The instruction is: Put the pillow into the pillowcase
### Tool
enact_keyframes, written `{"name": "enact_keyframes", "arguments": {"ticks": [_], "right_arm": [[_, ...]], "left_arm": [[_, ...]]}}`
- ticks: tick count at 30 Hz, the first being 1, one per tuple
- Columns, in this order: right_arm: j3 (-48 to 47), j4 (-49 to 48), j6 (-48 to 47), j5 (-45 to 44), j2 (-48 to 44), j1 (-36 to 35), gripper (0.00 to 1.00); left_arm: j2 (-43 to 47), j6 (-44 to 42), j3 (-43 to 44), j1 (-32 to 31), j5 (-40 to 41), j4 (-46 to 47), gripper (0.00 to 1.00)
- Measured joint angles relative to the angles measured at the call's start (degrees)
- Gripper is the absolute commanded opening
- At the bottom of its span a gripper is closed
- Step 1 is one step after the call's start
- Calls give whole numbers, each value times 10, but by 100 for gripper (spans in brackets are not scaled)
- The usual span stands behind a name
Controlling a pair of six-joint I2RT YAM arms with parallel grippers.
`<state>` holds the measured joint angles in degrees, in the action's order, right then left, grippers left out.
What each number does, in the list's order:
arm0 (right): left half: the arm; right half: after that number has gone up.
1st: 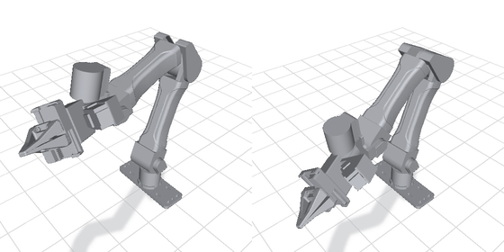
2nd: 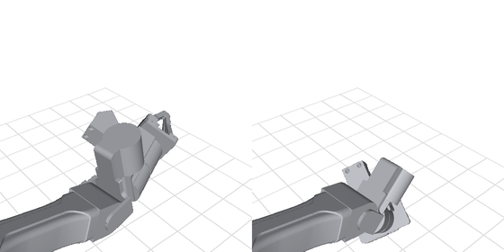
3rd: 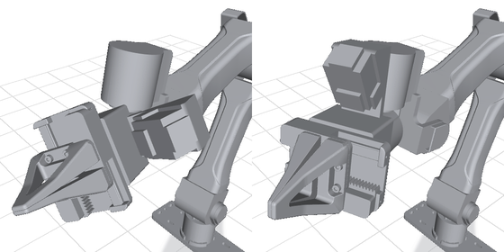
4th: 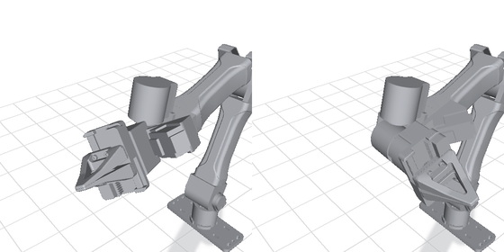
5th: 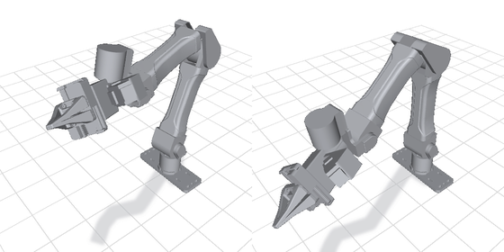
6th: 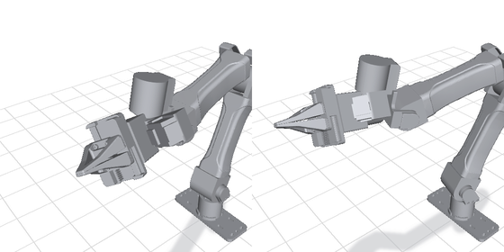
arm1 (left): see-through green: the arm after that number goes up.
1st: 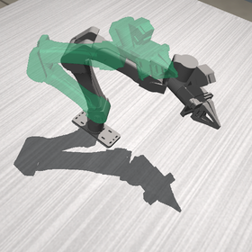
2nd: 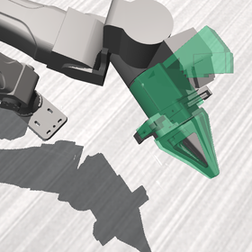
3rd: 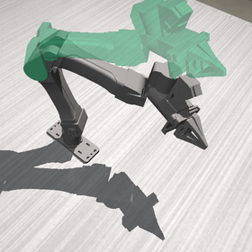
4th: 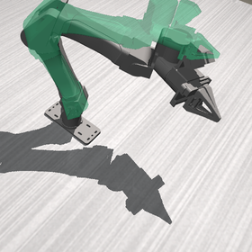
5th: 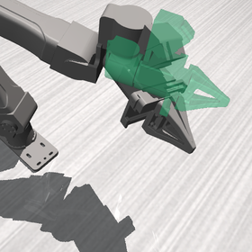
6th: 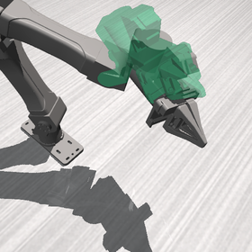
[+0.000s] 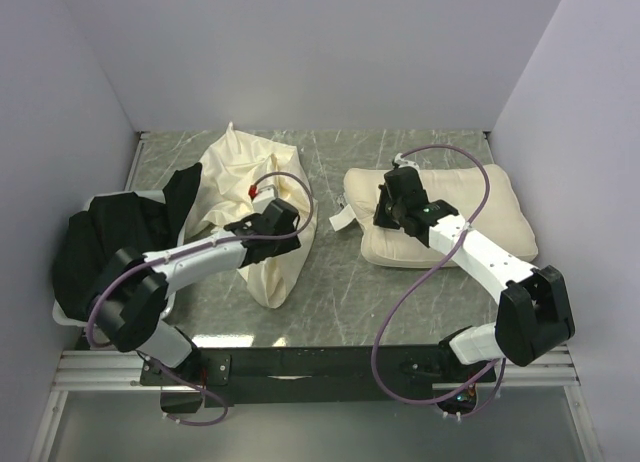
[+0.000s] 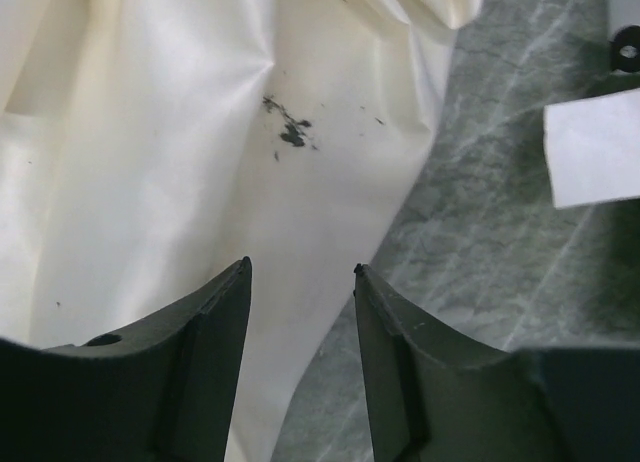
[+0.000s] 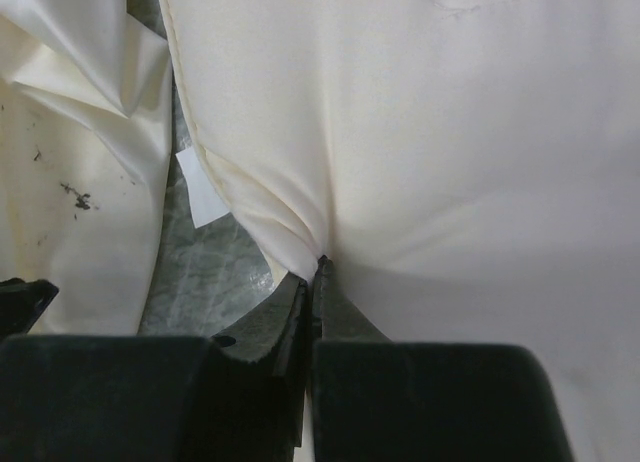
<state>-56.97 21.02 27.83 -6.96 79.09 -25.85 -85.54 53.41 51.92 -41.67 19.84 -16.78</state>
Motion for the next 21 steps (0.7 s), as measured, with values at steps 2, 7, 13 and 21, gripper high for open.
{"name": "enact_keyframes", "arguments": {"ticks": [2,7,13,21], "right_arm": [[0,0,0,1,0,0,0],[0,0,0,3,-1,0,0],[0,0,0,5,-14,0,0],[0,1,0,8,-26,0,0]], "left_arm": [[-17,0,4,5,6,2,43],[-23,4,3,49,36,-2,38],[25,8,-61,134,57,7,38],[23,-13,-69,142,12,29,43]]}}
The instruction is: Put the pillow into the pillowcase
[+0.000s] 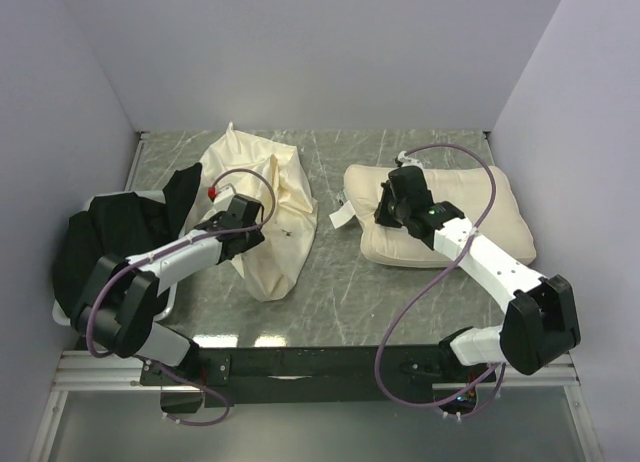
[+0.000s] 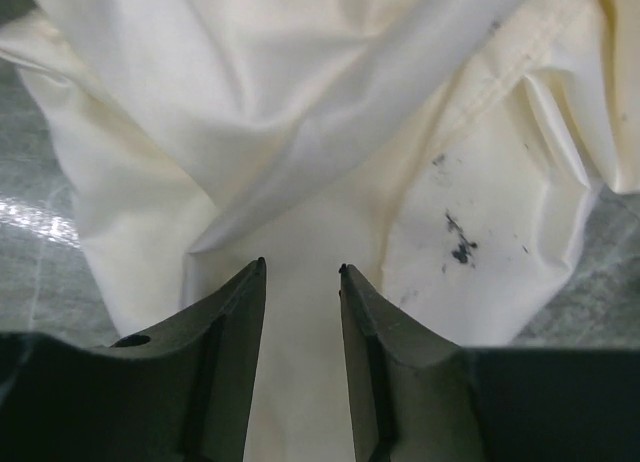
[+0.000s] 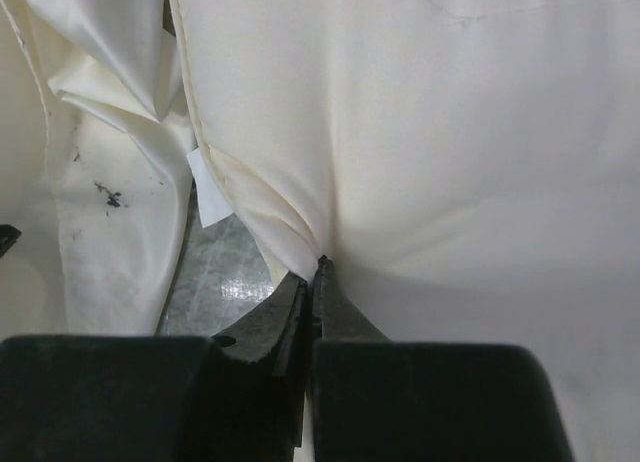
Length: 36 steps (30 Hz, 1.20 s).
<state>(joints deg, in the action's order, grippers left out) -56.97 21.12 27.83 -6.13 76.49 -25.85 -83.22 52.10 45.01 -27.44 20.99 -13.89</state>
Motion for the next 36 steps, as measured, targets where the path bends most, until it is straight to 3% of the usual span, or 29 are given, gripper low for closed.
{"name": "enact_keyframes", "arguments": {"ticks": [10,21,27,34,36], "right_arm": [[0,2,0,0,-14,0,0],[0,16,0,2,-45,0,0],[0,23,0,2,-68,0,0],[0,30,0,-2,-78,0,0],[0,35,0,-4,-83,0,0]], "left_arm": [[-7,-6,32,-41,-23,4,47],[-86,-19,48,-41,-42,26,46],[-87,-19,48,-47,-57,60,35],[-107,-20,55,-64,-70,77,1],[-111,-21,55,-68,-75,77,1]]}}
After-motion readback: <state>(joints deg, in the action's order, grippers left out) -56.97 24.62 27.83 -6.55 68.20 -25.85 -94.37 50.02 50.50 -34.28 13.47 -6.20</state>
